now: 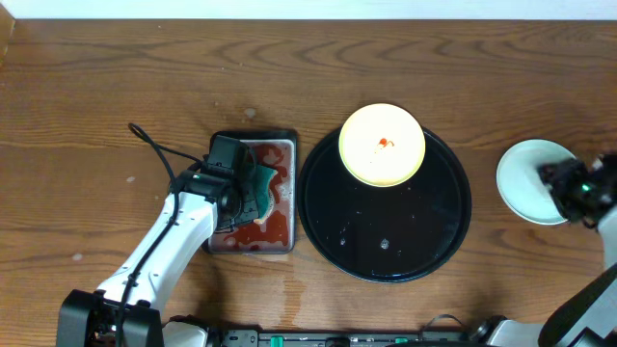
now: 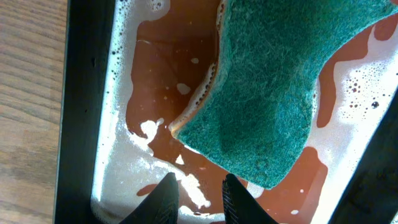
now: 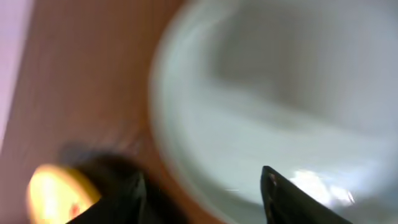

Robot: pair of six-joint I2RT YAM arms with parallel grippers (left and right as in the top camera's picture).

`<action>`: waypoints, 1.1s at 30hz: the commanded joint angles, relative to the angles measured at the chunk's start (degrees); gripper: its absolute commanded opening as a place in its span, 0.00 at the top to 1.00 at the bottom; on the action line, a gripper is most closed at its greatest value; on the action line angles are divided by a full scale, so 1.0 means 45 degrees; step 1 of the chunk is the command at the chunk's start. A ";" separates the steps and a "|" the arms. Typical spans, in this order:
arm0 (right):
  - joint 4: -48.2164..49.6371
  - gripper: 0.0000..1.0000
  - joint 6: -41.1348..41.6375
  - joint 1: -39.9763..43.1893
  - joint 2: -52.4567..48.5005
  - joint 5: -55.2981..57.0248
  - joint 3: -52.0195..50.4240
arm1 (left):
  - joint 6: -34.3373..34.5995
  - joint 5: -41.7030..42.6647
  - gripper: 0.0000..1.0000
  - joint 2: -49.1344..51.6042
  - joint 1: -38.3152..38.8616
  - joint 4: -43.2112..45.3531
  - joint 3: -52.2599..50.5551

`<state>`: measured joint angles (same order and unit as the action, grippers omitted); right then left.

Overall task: Clean dirty plates on tray and stack at the side
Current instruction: 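Carry the pale green plate right and stack it on the light blue plate, then move the right gripper to the yellow plate and grasp its rim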

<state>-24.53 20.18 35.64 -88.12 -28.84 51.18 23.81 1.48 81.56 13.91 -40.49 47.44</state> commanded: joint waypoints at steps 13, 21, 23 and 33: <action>0.1302 0.32 -0.4167 -0.6683 -0.0092 0.2220 0.0097 | 0.0078 -0.0102 0.75 0.0015 -0.0073 -0.0092 -0.0078; 0.2283 0.34 -0.3900 -0.8179 -0.0675 0.2458 0.0102 | 0.0073 -0.0107 0.75 0.0015 -0.0073 -0.0141 -0.0078; 0.2380 0.36 -0.3823 -0.8340 -0.0996 0.2458 0.0097 | 0.0087 -0.0102 0.75 0.0019 -0.0078 -0.0131 -0.0078; 0.3050 0.48 -0.2472 -0.8636 -0.2628 0.2443 0.0097 | 0.0078 -0.0107 0.75 0.0019 -0.0078 -0.0136 -0.0078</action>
<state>-11.57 5.69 -2.55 -98.52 -18.20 51.16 23.81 1.50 81.56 13.91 -40.73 47.44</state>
